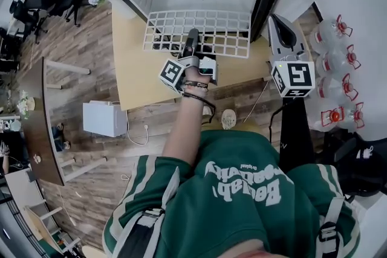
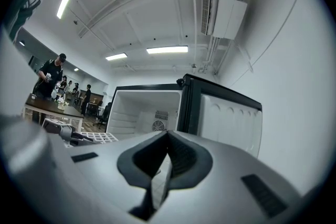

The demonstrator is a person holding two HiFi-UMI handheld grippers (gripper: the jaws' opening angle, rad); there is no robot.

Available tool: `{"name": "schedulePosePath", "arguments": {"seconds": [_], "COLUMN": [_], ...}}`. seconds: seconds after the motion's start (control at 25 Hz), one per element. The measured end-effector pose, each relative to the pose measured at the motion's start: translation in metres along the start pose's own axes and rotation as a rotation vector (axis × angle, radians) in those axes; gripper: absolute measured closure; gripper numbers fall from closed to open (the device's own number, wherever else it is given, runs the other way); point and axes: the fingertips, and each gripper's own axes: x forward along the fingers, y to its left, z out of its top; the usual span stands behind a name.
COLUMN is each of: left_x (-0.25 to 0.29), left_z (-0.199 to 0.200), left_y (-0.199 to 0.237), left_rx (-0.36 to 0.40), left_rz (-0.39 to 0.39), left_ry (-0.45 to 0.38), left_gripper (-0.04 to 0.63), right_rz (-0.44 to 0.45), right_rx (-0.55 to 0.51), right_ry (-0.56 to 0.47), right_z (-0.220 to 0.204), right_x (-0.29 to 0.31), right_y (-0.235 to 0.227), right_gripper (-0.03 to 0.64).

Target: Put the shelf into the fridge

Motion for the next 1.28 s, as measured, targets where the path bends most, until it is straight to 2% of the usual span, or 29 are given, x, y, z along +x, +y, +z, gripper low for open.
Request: {"name": "schedulePosePath", "arguments": {"seconds": [0.28, 0.6, 1.28], "left_x": [0.010, 0.021, 0.024], "left_z": [-0.001, 0.000, 0.000], "left_y": [0.006, 0.014, 0.010], "left_rx": [0.036, 0.132, 0.097], "left_rz": [0.002, 0.026, 0.018], "left_ry": [-0.013, -0.054, -0.175], "left_gripper": [0.568, 0.569, 0.568], "right_rz": [0.006, 0.022, 0.040], "right_rx": [0.002, -0.005, -0.006], "right_ry": [0.001, 0.007, 0.014], "right_z": [-0.001, -0.003, -0.008], "right_x": [0.002, 0.008, 0.011], "right_y": [0.001, 0.006, 0.006], "right_gripper": [0.614, 0.614, 0.614]}}
